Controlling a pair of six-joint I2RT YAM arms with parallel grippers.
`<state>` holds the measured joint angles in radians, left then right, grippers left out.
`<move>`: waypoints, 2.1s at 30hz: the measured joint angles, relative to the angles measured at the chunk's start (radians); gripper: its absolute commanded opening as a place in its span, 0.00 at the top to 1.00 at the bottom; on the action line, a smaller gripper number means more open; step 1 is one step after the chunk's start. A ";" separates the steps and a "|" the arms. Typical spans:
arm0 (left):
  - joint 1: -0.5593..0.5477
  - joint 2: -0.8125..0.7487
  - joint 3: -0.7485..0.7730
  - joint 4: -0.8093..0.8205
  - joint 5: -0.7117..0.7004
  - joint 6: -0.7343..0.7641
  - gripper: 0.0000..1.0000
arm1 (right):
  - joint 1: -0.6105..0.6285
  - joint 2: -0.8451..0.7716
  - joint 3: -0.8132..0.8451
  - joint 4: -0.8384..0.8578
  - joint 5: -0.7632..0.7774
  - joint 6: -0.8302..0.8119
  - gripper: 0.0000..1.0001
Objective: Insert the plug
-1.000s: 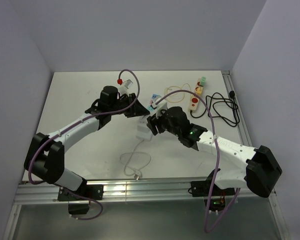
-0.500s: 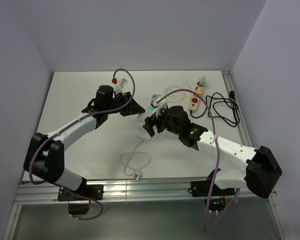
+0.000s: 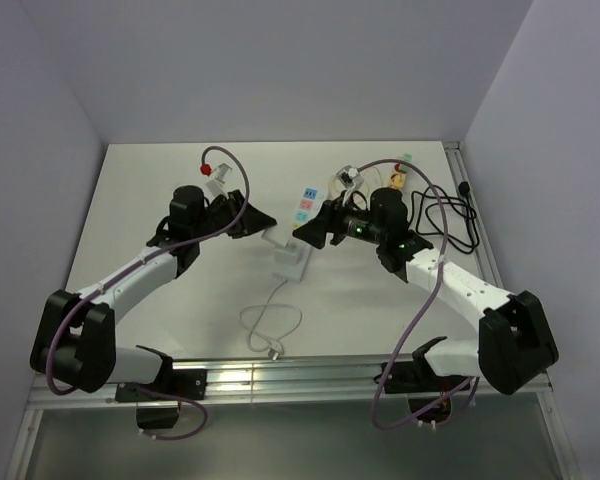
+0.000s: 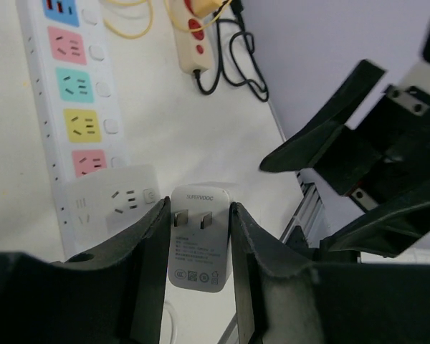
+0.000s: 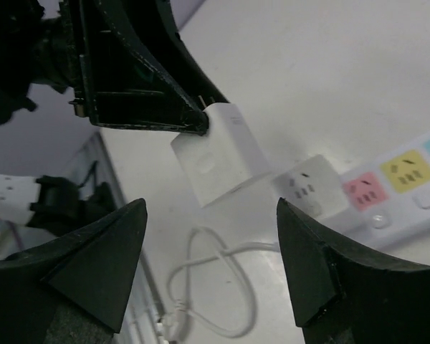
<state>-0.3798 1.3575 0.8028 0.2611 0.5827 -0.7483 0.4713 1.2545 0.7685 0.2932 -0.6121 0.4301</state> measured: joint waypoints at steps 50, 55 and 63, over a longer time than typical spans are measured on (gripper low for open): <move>0.007 -0.156 -0.141 0.411 -0.001 -0.219 1.00 | 0.050 0.213 -0.023 0.577 -0.140 0.576 0.53; 0.011 -0.156 -0.155 0.428 -0.004 -0.225 0.99 | 0.051 0.231 -0.022 0.596 -0.143 0.594 0.88; 0.014 -0.164 -0.158 0.404 -0.022 -0.208 0.44 | 0.052 0.235 0.006 0.531 -0.151 0.547 0.90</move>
<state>-0.3653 1.1934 0.6449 0.6647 0.5610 -0.9565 0.5232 1.4899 0.7742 0.8246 -0.7631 0.9768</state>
